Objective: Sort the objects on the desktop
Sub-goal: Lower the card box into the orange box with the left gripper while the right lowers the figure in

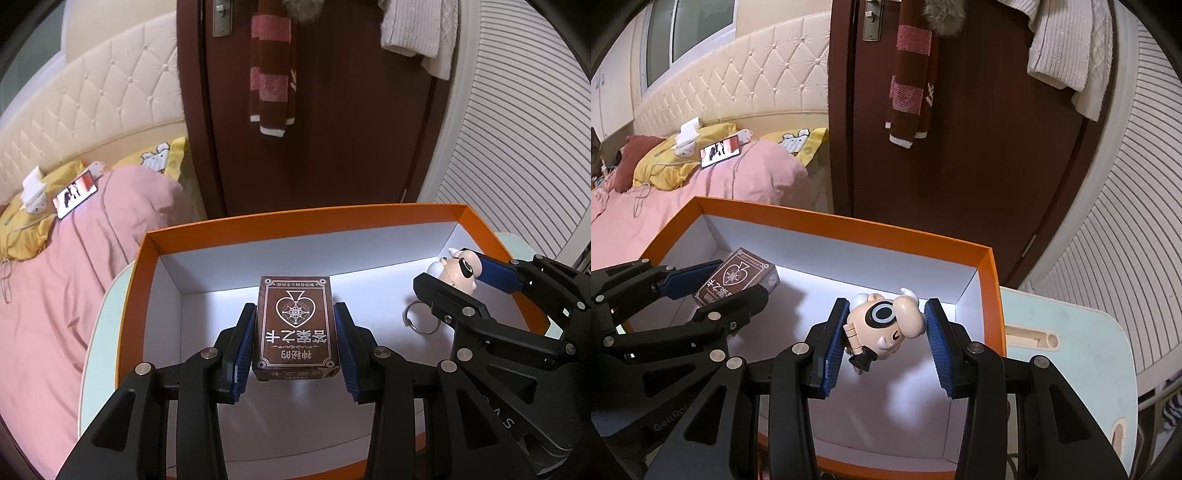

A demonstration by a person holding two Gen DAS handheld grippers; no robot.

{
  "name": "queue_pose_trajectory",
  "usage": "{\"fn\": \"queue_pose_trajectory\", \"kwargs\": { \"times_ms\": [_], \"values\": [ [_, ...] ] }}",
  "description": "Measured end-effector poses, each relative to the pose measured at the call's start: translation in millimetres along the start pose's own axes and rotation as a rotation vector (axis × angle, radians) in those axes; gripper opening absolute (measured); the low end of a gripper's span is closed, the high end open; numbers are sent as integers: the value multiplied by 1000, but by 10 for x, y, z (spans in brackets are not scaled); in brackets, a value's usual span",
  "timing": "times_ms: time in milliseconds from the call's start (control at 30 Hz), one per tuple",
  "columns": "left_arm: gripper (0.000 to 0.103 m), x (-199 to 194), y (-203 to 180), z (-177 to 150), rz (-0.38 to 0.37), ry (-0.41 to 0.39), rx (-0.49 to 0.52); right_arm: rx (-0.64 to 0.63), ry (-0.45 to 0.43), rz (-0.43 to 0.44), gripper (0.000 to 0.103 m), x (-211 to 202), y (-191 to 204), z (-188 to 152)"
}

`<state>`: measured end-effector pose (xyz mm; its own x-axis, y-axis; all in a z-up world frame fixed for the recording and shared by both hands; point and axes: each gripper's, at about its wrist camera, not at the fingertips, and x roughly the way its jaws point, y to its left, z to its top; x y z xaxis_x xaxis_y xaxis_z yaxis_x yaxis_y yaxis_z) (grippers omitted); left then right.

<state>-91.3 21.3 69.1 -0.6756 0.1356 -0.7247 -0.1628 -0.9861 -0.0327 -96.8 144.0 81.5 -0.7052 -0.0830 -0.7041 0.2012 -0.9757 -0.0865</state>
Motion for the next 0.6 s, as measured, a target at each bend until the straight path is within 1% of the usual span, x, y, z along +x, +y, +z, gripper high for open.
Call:
{"fn": "queue_pose_trajectory", "kwargs": {
  "times_ms": [433,600],
  "values": [
    [39,24,12,4,2,15,-1,1,7,-4,43,8,7,9],
    [39,44,8,2,10,28,-3,5,5,-26,44,8,19,1]
  ]
}}
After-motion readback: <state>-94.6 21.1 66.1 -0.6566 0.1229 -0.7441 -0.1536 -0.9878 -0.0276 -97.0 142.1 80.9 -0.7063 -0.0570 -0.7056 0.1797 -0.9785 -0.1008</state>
